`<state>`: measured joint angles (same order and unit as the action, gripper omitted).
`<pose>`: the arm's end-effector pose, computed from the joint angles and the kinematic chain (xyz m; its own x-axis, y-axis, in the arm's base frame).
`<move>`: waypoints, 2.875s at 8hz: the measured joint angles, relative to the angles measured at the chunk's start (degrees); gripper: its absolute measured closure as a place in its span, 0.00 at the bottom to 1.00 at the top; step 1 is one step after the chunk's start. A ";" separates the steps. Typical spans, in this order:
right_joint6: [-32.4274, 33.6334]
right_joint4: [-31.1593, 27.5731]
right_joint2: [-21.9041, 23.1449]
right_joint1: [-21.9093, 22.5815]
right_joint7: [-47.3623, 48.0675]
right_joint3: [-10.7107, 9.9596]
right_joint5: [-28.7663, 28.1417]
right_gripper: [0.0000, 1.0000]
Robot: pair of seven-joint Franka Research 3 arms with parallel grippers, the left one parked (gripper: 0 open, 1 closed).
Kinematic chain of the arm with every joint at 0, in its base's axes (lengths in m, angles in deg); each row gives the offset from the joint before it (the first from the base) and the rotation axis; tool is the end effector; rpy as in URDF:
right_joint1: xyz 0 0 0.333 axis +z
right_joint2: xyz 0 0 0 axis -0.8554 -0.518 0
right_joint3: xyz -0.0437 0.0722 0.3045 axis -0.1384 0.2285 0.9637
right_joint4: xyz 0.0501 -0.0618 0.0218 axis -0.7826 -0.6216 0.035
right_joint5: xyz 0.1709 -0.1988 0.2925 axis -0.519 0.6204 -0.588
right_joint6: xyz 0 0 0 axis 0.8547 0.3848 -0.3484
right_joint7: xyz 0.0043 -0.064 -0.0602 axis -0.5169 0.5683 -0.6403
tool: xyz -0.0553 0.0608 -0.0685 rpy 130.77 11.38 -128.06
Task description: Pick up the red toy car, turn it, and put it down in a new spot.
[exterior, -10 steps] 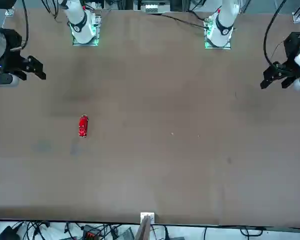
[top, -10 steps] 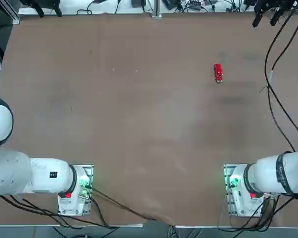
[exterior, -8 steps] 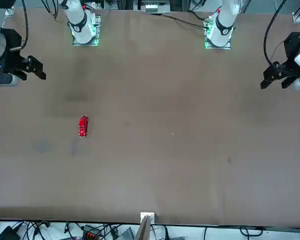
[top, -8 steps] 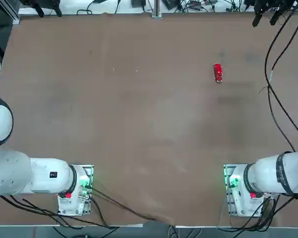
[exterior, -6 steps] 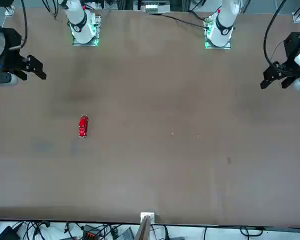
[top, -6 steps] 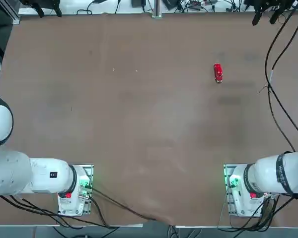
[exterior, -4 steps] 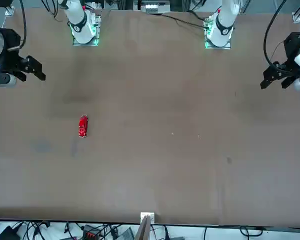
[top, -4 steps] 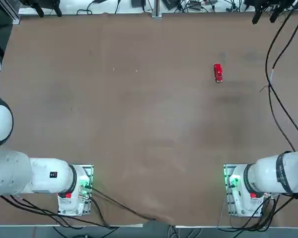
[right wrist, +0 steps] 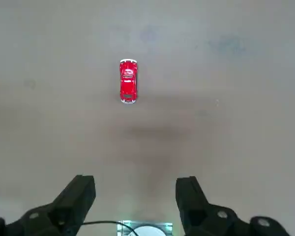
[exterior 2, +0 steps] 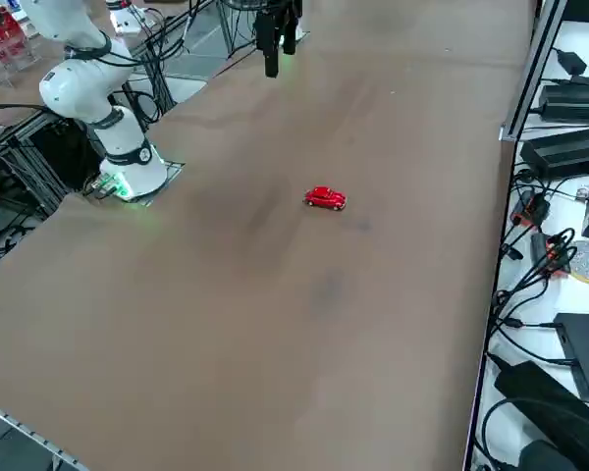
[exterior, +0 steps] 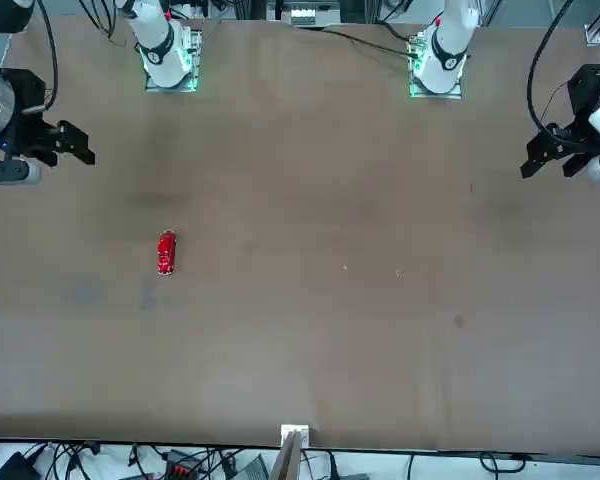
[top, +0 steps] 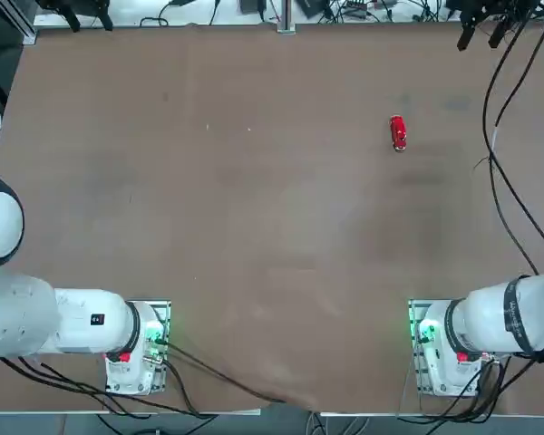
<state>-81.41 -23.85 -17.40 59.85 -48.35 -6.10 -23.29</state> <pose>0.5515 0.0242 0.5743 0.9853 0.0467 -0.1641 0.0463 -0.9989 -0.0057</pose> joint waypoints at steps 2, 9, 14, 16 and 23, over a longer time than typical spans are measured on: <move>1.18 -0.01 -2.11 0.43 0.10 0.15 -0.22 0.00; -29.60 -11.64 -16.40 2.72 1.74 0.48 -0.43 0.00; -56.83 -26.70 -18.23 2.85 6.14 0.50 -0.43 0.00; -61.65 -28.58 -20.60 3.90 6.84 0.56 -0.43 0.00; -63.11 -29.99 -22.02 4.22 7.14 0.38 -0.65 0.51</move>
<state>-144.52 -53.84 -39.42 64.06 -41.21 -5.72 -23.94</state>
